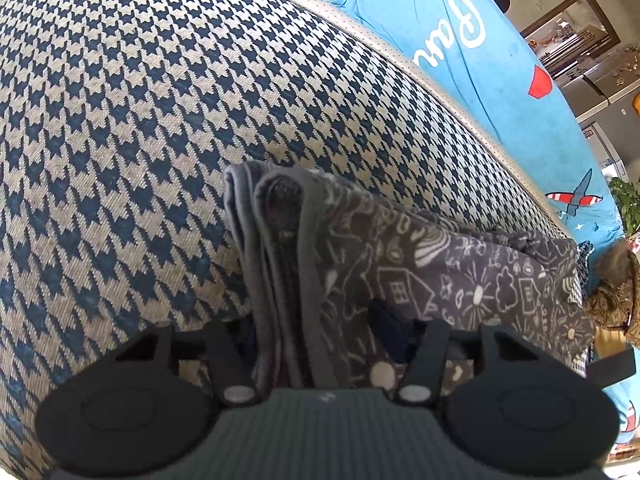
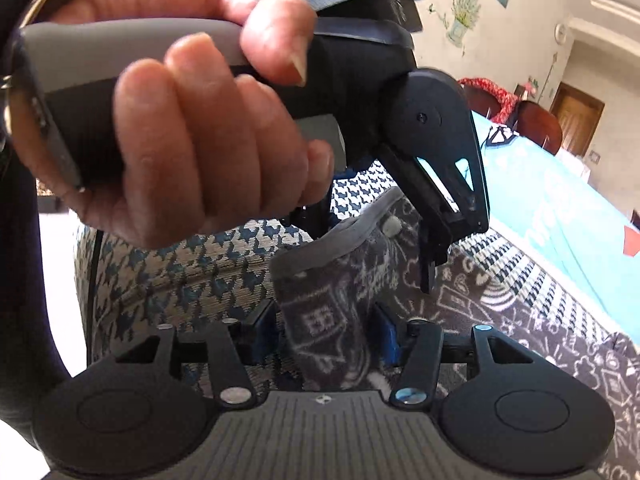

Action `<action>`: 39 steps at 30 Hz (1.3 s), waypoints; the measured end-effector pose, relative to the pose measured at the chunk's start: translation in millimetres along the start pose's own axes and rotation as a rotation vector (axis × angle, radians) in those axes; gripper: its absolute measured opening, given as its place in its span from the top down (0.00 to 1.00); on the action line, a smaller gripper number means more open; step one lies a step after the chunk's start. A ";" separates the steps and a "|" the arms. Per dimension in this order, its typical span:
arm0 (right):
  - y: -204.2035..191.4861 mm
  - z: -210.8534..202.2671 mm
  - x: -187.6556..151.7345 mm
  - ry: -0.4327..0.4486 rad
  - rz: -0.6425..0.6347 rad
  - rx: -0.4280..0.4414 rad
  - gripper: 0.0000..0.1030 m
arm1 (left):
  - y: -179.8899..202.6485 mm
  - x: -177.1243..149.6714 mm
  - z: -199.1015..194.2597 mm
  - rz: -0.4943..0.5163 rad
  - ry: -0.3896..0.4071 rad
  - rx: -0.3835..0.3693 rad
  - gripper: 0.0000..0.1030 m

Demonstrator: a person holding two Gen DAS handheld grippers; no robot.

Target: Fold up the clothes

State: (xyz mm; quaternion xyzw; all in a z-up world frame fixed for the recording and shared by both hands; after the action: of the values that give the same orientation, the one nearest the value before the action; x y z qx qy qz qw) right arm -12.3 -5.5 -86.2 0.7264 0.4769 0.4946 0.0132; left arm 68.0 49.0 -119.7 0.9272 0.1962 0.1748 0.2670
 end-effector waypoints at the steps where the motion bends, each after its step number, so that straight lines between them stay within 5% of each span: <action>1: 0.4 0.9 -0.8 0.000 -0.006 -0.005 0.52 | 0.0 0.0 -0.3 0.004 -0.001 -0.003 0.42; 5: 5.1 0.5 -2.0 0.009 -0.025 -0.021 0.71 | 6.7 -1.2 3.6 0.045 0.025 0.016 0.43; 7: 6.7 -2.9 -0.8 0.023 -0.036 -0.034 0.75 | 11.6 -2.2 4.8 0.080 0.043 0.031 0.63; 10: 12.5 -9.5 0.1 0.041 -0.049 -0.060 0.78 | 19.9 -4.4 1.7 0.101 0.070 0.020 0.75; 20: 58.4 -51.8 -3.0 0.114 -0.034 -0.198 0.81 | 77.0 -14.8 -23.9 0.128 0.163 0.011 0.75; 31: 167.6 -128.6 -39.1 0.169 0.088 -0.513 0.82 | 247.1 -56.1 -31.9 0.344 0.184 -0.067 0.74; 39: 252.6 -145.6 -114.3 0.061 0.308 -0.697 0.82 | 359.1 -113.4 44.4 0.511 0.094 -0.078 0.72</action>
State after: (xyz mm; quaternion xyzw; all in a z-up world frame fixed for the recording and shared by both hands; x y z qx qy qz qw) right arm 46.7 -289.7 31.5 0.7265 0.1654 0.6447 0.1708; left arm 86.5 -302.1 22.5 0.9266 -0.0389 0.2868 0.2401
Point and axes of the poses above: each gripper's, at about its wrist camera, not at the fingertips, and z roughly the way its jaws point, y to its right, x to its top, the point moved 9 cm from there along z, roughly the way its jaws point, and after that the axes turned 11 degrees about -z, right-handed, at the moved point
